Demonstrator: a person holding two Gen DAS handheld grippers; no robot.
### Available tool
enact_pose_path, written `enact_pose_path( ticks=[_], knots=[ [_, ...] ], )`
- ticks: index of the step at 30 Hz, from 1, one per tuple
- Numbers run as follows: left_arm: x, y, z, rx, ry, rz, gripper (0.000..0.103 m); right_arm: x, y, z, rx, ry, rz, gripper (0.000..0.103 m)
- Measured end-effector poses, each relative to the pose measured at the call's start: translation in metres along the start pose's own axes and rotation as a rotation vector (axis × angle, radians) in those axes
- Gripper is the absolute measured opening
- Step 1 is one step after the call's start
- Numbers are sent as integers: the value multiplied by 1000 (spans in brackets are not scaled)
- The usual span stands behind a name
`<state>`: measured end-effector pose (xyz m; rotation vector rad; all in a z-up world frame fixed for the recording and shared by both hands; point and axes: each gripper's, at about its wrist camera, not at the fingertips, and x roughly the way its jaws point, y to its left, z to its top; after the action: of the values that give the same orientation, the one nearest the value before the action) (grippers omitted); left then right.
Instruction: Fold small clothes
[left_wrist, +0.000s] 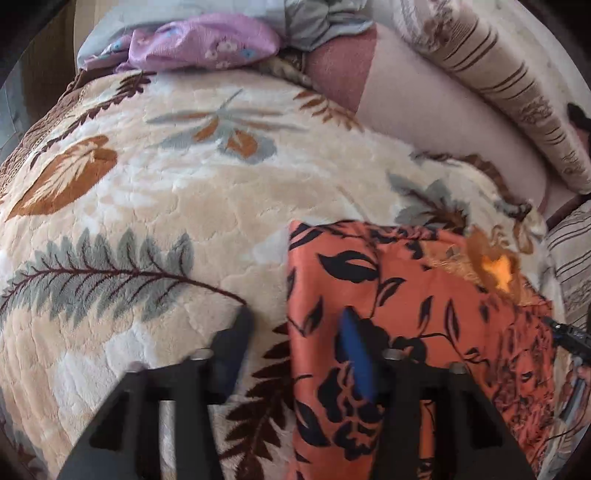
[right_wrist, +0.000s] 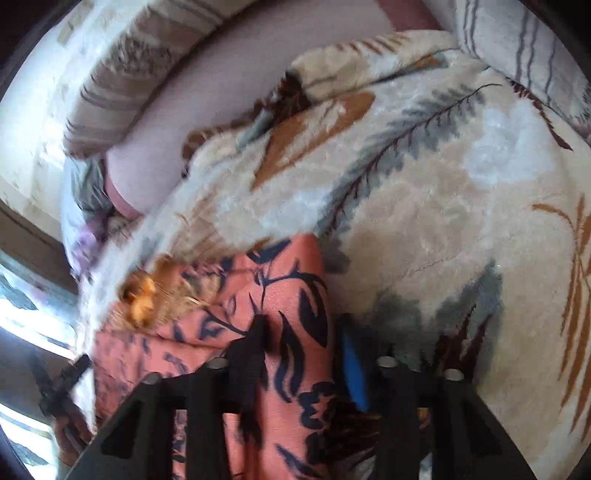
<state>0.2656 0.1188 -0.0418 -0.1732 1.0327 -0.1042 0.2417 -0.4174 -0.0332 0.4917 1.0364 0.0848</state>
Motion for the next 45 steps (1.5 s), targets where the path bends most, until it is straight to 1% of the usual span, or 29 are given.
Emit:
enact_pose_path(
  ticks=[1, 3, 5, 7, 8, 10, 11, 12, 13, 14, 15, 16, 17, 18, 19, 20, 22, 26, 28, 29, 31, 32, 33, 35, 36, 37, 39, 42, 45],
  knots=[
    [-1, 2, 3, -5, -20, -1, 33, -6, -2, 8, 10, -30, -11, 29],
    [1, 7, 12, -30, -11, 3, 30, -16, -18, 25, 95, -111, -95, 30],
    [3, 10, 17, -51, -4, 3, 32, -15, -38, 32, 202, -100, -56, 33],
    [-3, 11, 19, -62, -16, -2, 34, -24, -33, 28, 198, -134, -72, 34],
    [-9, 12, 18, -61, -38, 6, 39, -33, -25, 23, 174, -164, -48, 33],
    [-28, 12, 14, -58, -105, -8, 53, -49, -2, 11, 111, -190, 72, 34],
    [-36, 12, 11, -57, -140, -38, 70, -55, 11, 3, 76, -188, 148, 40],
    [-42, 10, 8, -54, -174, -66, 84, -52, 18, -3, 49, -164, 222, 74],
    [-42, 6, 6, -38, -189, -80, 85, -44, 25, -7, 25, -107, 290, 91],
    [-34, 1, 5, 5, -162, -64, 85, -33, 29, -9, -2, -57, 275, 95],
    [-17, -4, 7, 47, -83, -15, 79, -18, 27, -8, -16, -21, 175, 94],
    [4, -2, 9, 42, 7, 23, 68, -5, 15, -5, 26, -2, 63, 94],
    [6, 4, 8, 3, -5, 41, 58, -4, -2, -4, 123, -29, 67, 88],
    [-1, 9, 10, -30, -35, 34, 46, -11, -12, -5, 215, -76, 114, 86],
    [-7, 12, 12, -54, -39, 17, 41, -21, -10, -6, 233, -106, 131, 86],
    [-13, 16, 13, -69, -56, -11, 40, -28, 0, -8, 180, -113, 145, 86],
    [-23, 23, 9, -84, -76, -30, 45, -36, 20, -16, 70, -90, 154, 86],
    [-45, 28, -19, -87, -35, -129, 50, -48, 17, -42, 93, -87, 140, 86],
    [-61, 20, -36, -46, -54, -164, 55, -57, 20, -56, 81, -77, 212, 86],
    [-65, 14, -45, -9, -52, -148, 55, -61, 22, -65, 66, -52, 260, 86],
    [-43, 5, -55, 69, 54, -27, 50, -50, 30, -79, 26, 27, 345, 86],
    [-33, 8, -58, 66, 74, -15, 49, -37, 27, -84, 17, 71, 284, 86],
    [-37, 11, -58, 35, 51, -22, 49, -30, 19, -87, 43, 88, 268, 78],
    [-55, 13, -56, -32, 55, 8, 49, -48, 7, -87, 198, 36, 269, 71],
    [-69, 14, -58, -47, 22, -4, 52, -65, 13, -89, 195, 2, 242, 76],
    [-84, 14, -63, -42, -4, -15, 57, -84, 23, -93, 131, -38, 216, 76],
    [-109, 14, -76, -13, -9, -40, 79, -111, 35, -105, 44, -41, 188, 82],
    [-142, 20, -110, 2, -8, -97, 80, -132, 28, -136, 13, 74, 186, 82],
    [-160, 29, -156, -7, 64, -176, 81, -141, 6, -181, 9, 195, 145, 82]
  ],
)
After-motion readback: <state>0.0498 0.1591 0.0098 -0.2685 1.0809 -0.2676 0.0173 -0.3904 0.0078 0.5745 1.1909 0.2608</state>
